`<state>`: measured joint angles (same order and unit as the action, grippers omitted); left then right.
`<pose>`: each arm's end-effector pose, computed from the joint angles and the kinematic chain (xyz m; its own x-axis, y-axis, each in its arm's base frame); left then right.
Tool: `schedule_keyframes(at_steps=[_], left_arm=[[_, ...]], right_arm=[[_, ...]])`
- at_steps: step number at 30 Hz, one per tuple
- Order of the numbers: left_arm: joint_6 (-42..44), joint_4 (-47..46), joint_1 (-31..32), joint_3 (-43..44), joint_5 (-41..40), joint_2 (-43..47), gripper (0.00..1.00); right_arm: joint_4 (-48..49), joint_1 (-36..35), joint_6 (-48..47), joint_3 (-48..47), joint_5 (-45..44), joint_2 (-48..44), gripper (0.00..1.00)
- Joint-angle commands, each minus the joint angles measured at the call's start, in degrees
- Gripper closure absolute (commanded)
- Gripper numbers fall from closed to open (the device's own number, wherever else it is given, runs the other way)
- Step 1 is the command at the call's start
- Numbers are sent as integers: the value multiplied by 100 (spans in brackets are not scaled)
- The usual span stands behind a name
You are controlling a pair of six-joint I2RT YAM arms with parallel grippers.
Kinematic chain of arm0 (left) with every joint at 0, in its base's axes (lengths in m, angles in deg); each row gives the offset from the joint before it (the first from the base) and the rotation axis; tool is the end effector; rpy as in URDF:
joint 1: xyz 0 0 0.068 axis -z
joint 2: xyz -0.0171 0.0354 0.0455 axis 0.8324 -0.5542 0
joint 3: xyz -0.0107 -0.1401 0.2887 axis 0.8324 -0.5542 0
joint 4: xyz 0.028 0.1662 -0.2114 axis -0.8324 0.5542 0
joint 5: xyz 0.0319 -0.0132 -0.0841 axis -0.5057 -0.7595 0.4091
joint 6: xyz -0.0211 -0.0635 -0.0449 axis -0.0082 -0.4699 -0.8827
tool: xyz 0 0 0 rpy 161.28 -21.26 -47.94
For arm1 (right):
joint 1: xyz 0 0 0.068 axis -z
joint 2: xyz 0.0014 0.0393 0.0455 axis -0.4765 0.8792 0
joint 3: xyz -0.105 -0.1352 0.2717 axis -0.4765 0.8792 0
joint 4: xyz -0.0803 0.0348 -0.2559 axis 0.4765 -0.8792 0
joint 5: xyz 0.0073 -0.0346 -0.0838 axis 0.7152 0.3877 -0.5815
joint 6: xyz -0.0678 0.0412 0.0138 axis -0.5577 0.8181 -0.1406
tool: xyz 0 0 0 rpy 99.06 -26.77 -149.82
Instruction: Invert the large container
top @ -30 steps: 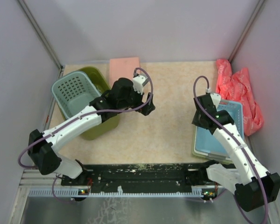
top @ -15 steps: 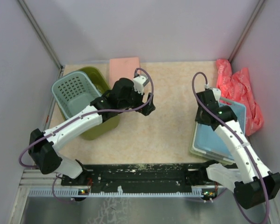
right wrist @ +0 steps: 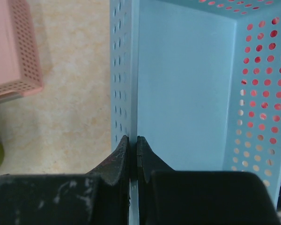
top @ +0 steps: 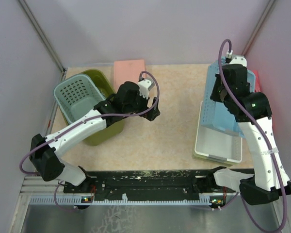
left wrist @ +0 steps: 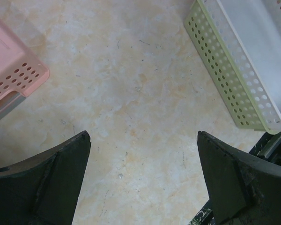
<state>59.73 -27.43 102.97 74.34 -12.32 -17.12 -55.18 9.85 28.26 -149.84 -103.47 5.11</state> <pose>0.2547 -0.2737 0.3697 -0.4549 0.2468 -0.8557 0.6866 0.7092 -0.1604 0.1903 0.0349 0.4948 -0.5217 0.1451 -0.8407 0.1959 0.9795 0.0475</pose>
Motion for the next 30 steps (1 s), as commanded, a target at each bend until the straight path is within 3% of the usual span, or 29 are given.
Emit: schedule_keyframes(at_steps=[1, 6, 11, 21, 30], left_arm=[[-219, 295, -193, 251, -121, 161, 0], [-505, 404, -955, 215, 223, 513, 0], [-739, 412, -1637, 122, 514, 929, 0], [-773, 513, -1724, 101, 442, 1174, 0], [-767, 512, -1725, 18, 502, 1197, 0]], right_arm=[[966, -17, -186, -557, 753, 230, 100], [1972, -18, 111, -852, 2128, 725, 100], [3619, -20, 917, -588, 3507, 1300, 100], [6549, -17, 2880, 514, 4731, 2406, 100], [8125, -2, 3893, 1628, 5272, 3129, 100]])
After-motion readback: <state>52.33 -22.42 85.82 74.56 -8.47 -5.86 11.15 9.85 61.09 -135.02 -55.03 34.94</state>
